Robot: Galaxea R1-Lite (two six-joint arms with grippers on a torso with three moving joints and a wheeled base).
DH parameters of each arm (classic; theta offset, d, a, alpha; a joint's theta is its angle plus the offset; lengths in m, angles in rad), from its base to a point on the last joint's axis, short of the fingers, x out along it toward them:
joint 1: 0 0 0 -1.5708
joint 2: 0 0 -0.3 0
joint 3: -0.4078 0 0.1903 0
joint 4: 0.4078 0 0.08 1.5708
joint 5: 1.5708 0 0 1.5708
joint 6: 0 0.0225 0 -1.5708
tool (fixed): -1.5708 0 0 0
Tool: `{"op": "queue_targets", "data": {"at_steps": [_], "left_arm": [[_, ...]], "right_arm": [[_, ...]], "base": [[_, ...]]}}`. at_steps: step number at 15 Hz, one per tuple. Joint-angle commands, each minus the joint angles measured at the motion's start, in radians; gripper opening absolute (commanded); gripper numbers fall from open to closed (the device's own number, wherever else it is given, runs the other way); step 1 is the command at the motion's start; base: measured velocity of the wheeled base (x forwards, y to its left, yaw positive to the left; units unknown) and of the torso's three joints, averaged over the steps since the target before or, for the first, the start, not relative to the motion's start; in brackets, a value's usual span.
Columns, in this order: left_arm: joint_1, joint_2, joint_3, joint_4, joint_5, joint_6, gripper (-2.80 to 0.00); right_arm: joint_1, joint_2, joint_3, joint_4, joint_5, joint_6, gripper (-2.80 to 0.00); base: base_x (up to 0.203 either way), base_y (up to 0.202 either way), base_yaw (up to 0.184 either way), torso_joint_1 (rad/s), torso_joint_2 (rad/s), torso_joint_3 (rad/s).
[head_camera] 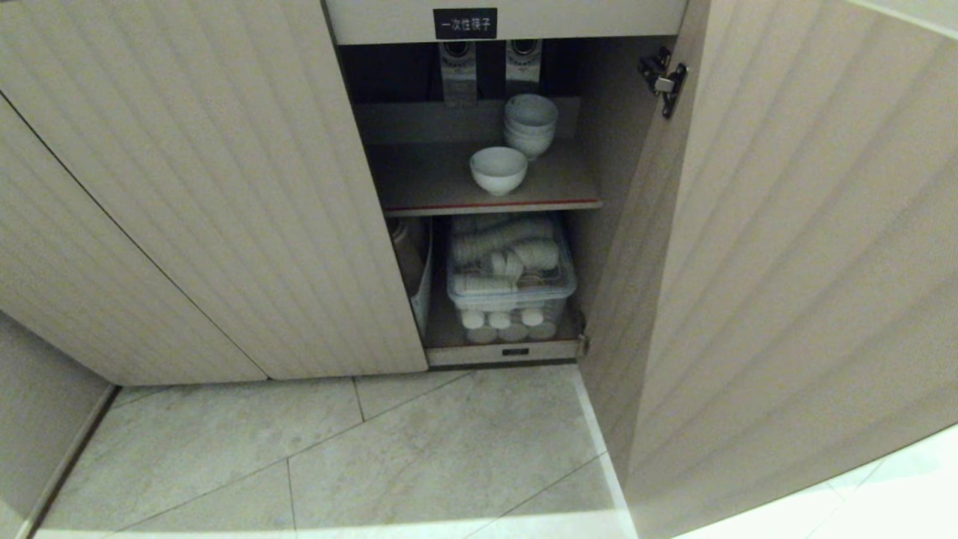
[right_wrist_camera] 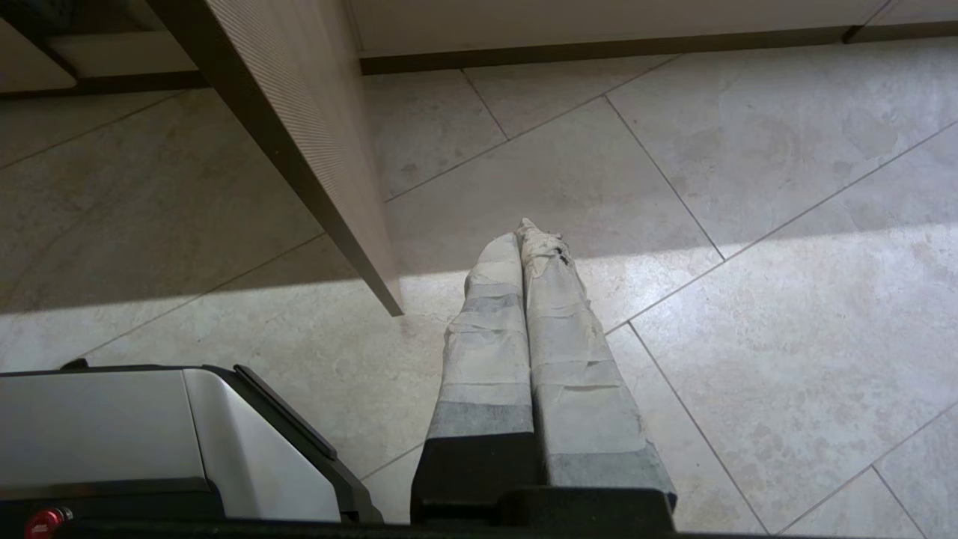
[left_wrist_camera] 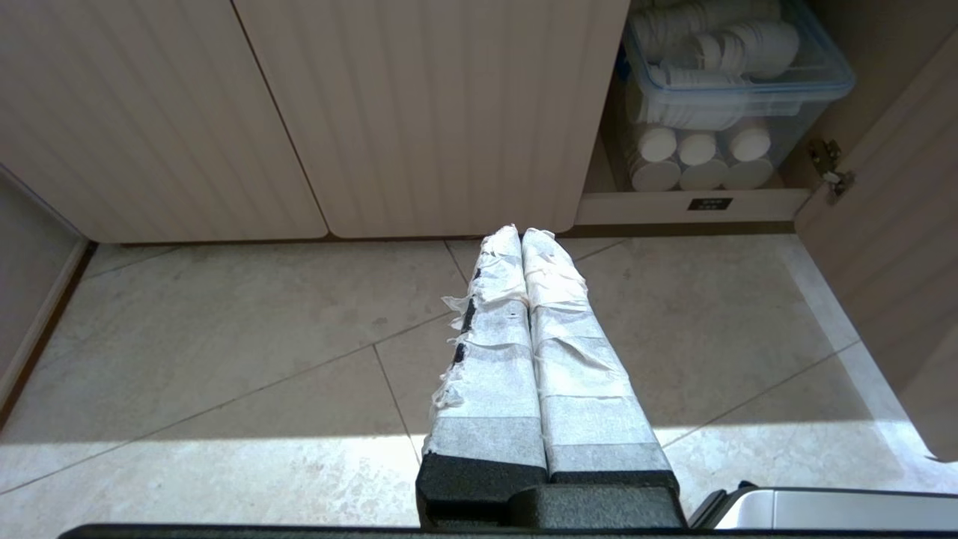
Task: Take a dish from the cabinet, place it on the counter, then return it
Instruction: Close the cabinet door
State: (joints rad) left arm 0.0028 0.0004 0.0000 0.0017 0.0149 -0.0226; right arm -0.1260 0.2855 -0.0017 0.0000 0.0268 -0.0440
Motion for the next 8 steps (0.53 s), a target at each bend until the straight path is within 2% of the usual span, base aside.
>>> {"op": "queue_targets", "data": {"at_steps": [1, 3, 8], "left_arm": [[0.000, 0.000, 0.000, 0.000, 0.000, 0.000, -2.80], [0.000, 0.000, 0.000, 0.000, -0.001, 0.000, -2.80], [0.000, 0.000, 0.000, 0.000, -0.001, 0.000, -2.80]], "right_arm": [[0.000, 0.001, 0.000, 0.000, 0.001, 0.000, -2.80], [0.000, 0.001, 0.000, 0.000, -0.001, 0.001, -2.80], [0.000, 0.001, 0.000, -0.002, 0.001, 0.003, -2.80]], "base": [[0.000, 0.000, 0.000, 0.000, 0.00, 0.000], [-0.062, 0.000, -0.001, 0.001, 0.00, 0.001], [-0.193, 0.000, -0.002, 0.002, 0.00, 0.003]]}}
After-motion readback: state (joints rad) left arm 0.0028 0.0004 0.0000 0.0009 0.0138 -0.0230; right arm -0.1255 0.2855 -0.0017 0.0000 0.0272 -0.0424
